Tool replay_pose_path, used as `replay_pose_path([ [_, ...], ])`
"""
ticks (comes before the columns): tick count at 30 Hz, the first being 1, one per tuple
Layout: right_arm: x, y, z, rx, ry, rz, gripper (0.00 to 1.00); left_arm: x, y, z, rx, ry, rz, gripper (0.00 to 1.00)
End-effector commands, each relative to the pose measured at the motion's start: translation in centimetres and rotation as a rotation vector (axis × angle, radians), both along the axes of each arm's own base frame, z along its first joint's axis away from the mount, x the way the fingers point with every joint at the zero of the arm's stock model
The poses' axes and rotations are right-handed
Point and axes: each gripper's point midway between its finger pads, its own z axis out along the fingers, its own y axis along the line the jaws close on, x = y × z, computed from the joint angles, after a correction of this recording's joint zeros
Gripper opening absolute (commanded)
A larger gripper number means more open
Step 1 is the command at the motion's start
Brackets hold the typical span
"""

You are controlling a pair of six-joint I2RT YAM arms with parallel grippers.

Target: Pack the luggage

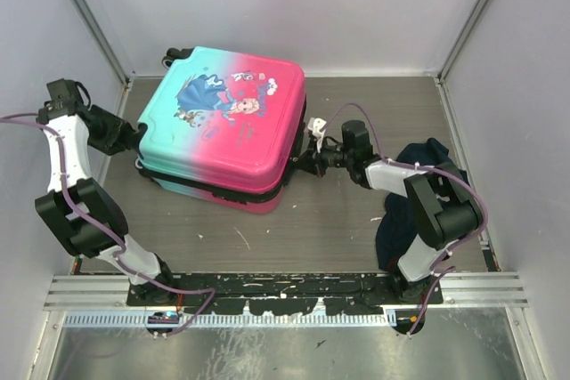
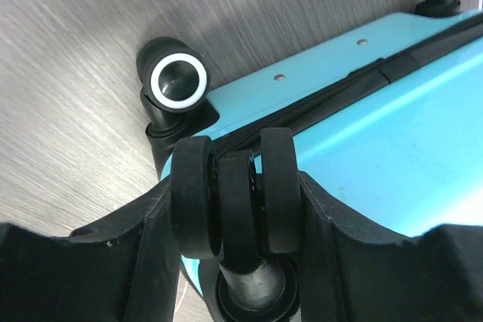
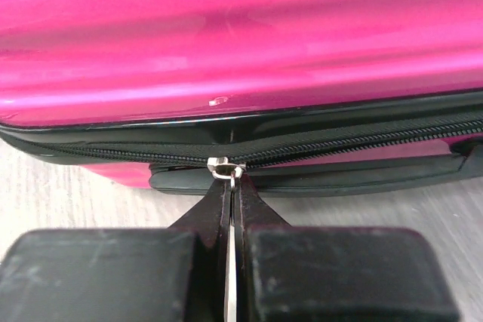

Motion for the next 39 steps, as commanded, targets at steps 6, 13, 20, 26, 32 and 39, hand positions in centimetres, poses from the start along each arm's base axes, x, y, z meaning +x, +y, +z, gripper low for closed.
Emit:
replay_pose_path([
  [6,0.7,-1.9,2.7,0.010,-0.111,-0.028,0.01,4.8,-1.4,-0.2,0.190,-0.061,-0.337,0.00],
  [13,-9.0,2.6,2.2,0.034,-0.071,0.117,0.01,6.4,-4.7,0.2,0.251,-0.078,-0.513,0.00],
  [20,-10.5,3.8,3.6,0.047,-0.071,0.067,0.01,6.7,-4.9,-1.3,0.054,-0.080,-0.421,0.00],
  [26,-5.7,-1.0,4.4,0.018,-0.097,-0.084,0.01,7.1,-4.1,-1.9,-0.039,-0.105,-0.349,0.00],
  [32,-3.6,-4.7,4.4,-0.033,-0.104,-0.137,0.01,7.1,-2.0,-2.6,0.031,-0.057,-0.359,0.00],
  [39,1.5,-9.5,4.9,-0.047,-0.102,-0.262,0.01,8.0,-1.4,-2.0,0.081,-0.066,-0.420,0.00],
])
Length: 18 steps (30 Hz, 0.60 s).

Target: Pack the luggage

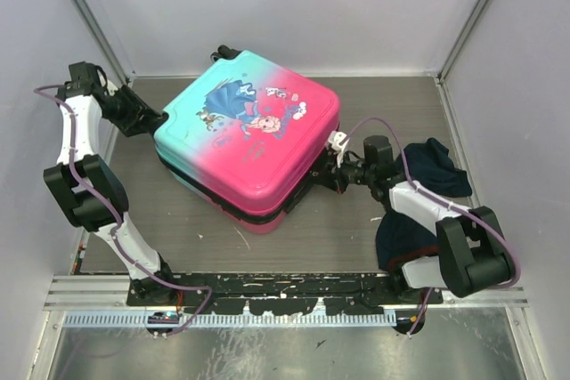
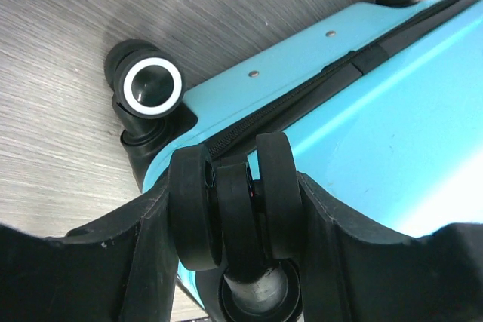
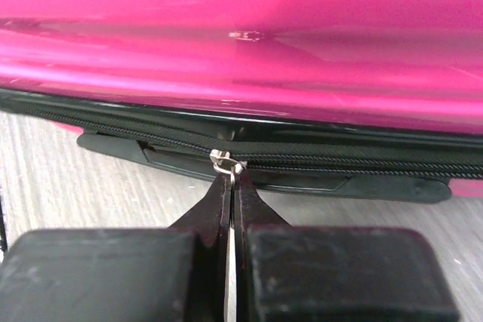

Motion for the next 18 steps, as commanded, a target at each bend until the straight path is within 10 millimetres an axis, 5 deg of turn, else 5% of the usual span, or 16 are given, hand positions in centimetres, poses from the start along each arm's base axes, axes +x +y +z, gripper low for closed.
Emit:
replay_pose_path([
  [1,6.9,-4.4,4.8,0.007,-0.174,-0.137,0.01,1.8,4.2,-1.9,0.186,-0.020,-0.030,0.00],
  [7,7.4,-3.6,4.6,0.056,-0.124,-0.040,0.01,2.6,2.8,-0.8,0.166,-0.073,-0.091,0.00],
  [15,4.5,1.7,3.8,0.113,-0.063,0.052,0.01,1.9,3.4,6.8,0.395,-0.249,-0.295,1.00],
  [18,4.0,3.5,4.0,0.126,-0.070,0.068,0.01,0.6,3.8,9.8,0.526,-0.309,-0.345,0.98],
])
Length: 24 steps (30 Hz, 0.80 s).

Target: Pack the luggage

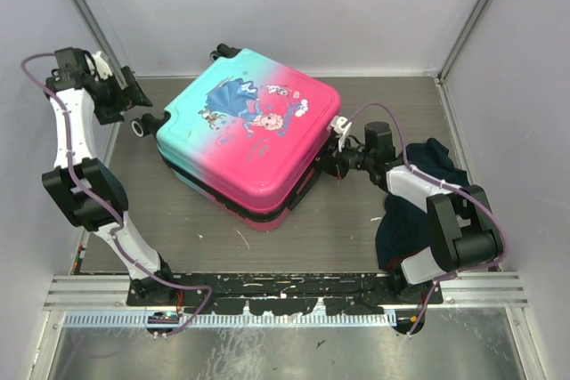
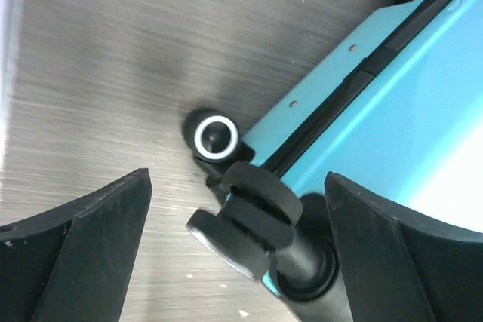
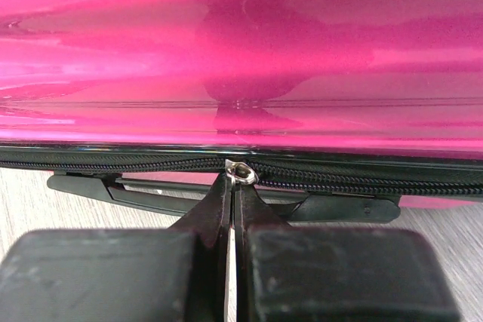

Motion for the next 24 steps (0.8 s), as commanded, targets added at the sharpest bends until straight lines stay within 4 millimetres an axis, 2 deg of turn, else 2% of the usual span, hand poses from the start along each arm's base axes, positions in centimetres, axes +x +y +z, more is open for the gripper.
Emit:
replay_pose_path([
  [1,-0.6,4.5,3.4,0.095,-0.106,0.091,0.01,-0.9,2.2,7.7,0.315,-0.228,-0.127,0.98],
  [3,-1.1,5.8,3.6,0.107,-0.111,0.105,0.01,-1.9,0.9,9.2,0.329,-0.286,-0.188,0.98],
  [8,-2.3,9.5,4.8,0.157,-0.115,0.130,0.01,-5.2,-9.2,14.0,0.357,-0.559,-0.549,0.98],
  [10,-3.1,10.8,5.5,0.186,-0.095,0.148,0.01,-7.7,-13.6,15.0,0.348,-0.636,-0.697,0.98],
  [12,-3.5,10.9,5.9,0.201,-0.070,0.151,0.01,-10.5,-17.6,14.5,0.329,-0.668,-0.850,0.98],
  [13,-3.4,10.6,5.8,0.192,-0.070,0.149,0.01,-12.8,-19.4,14.8,0.339,-0.703,-0.926,0.98],
  [15,-2.9,9.4,5.3,0.157,-0.075,0.139,0.01,-16.0,-22.5,13.5,0.327,-0.715,-1.056,0.98],
  [18,-1.4,7.4,4.6,0.145,-0.030,0.093,0.01,-20.5,-26.7,10.4,0.347,-0.723,-1.258,1.00],
  [19,-1.2,7.3,4.4,0.145,-0.007,0.090,0.01,-21.9,-28.1,9.1,0.358,-0.725,-1.326,0.97],
  [22,-1.2,7.6,3.9,0.147,0.044,0.109,0.01,-23.8,-31.5,5.8,0.447,-0.740,-1.416,0.81],
  [24,-1.3,7.7,3.7,0.160,0.079,0.105,0.01,-25.0,-34.0,4.1,0.486,-0.775,-1.486,0.77],
])
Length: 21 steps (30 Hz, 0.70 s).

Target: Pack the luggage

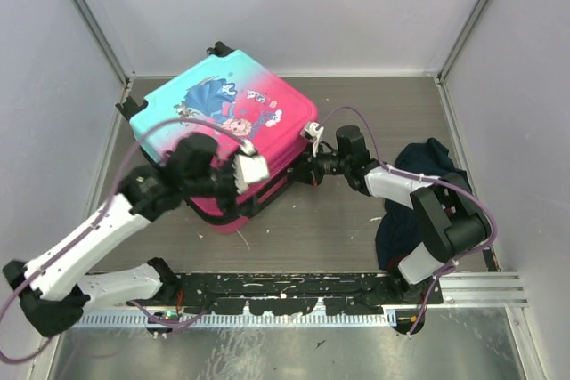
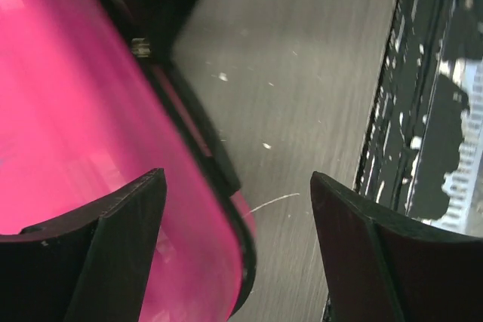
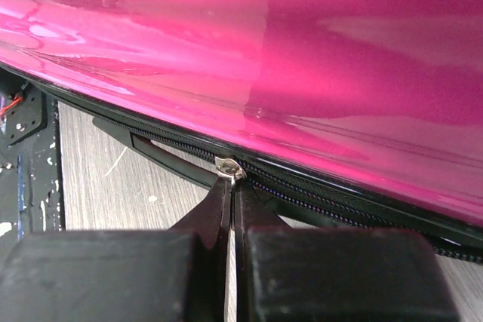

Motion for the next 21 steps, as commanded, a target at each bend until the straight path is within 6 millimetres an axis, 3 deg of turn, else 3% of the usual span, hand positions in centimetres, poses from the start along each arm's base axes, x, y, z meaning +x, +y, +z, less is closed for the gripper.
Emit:
replay_pose_path([
  [1,1.7,0.7,3.6,0.082,-0.050,0.005,0.01,0.1,-4.2,-2.7,0.081,-0.194,-0.055,0.76],
  [6,1.7,0.2,3.4,0.059,-0.071,-0.015,0.01,0.6,-9.4,-6.1,0.089,-0.243,-0.038,0.74],
  [9,1.5,0.0,3.3,0.057,-0.073,-0.016,0.01,1.8,-10.9,-9.4,0.146,-0.250,0.012,0.73],
  [15,1.8,-0.2,3.5,0.058,-0.091,-0.039,0.01,4.2,-10.1,-13.7,0.249,-0.259,0.168,0.71],
  [21,2.0,-0.2,3.2,0.060,-0.089,-0.047,0.01,5.3,-7.6,-17.2,0.352,-0.306,0.253,0.71],
])
